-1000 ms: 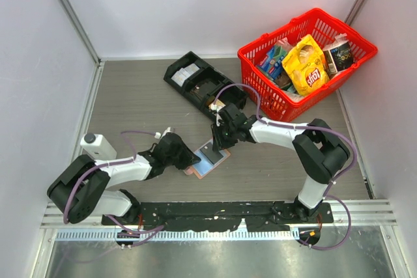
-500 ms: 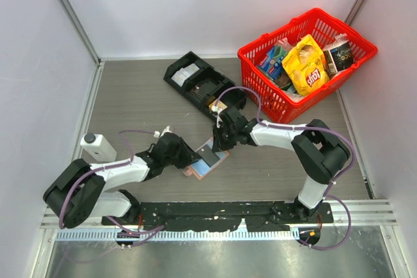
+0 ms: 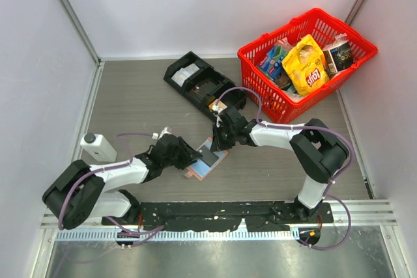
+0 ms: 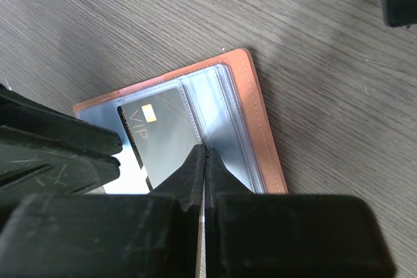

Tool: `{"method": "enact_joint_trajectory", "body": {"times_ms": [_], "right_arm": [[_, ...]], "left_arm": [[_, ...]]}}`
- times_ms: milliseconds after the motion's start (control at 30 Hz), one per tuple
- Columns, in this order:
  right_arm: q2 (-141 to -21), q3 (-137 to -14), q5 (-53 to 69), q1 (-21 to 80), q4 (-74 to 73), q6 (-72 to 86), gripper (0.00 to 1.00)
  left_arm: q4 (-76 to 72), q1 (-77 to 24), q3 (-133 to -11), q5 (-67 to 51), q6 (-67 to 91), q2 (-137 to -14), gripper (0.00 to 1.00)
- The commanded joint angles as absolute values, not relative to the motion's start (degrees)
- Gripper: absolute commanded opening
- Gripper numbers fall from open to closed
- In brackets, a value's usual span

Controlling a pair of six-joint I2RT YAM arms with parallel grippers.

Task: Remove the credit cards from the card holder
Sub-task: Remove the credit card from the card holder.

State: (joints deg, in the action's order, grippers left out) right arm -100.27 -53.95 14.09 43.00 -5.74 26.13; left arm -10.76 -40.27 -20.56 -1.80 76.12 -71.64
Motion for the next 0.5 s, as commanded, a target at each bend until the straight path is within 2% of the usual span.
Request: {"method": "enact_joint_trajectory", "body": {"times_ms": [0, 300, 467], "right_arm": [[-103.6, -51.3, 10.7, 43.5, -8.5, 25.8, 0.01], [-103.5, -50.8, 10.7, 43.5, -8.3, 26.5, 0.01], [-103.4, -50.1, 10.5, 43.4, -8.0, 27.1, 0.01]], "left_arm": [[-16.6, -40.4, -19.0, -2.2, 79.2, -74.7, 0.4], [-25.0, -40.5, -18.5, -4.2, 82.3, -81.4, 0.37], [-34.1, -40.5, -15.2, -3.5, 83.1, -79.9, 0.34]]}}
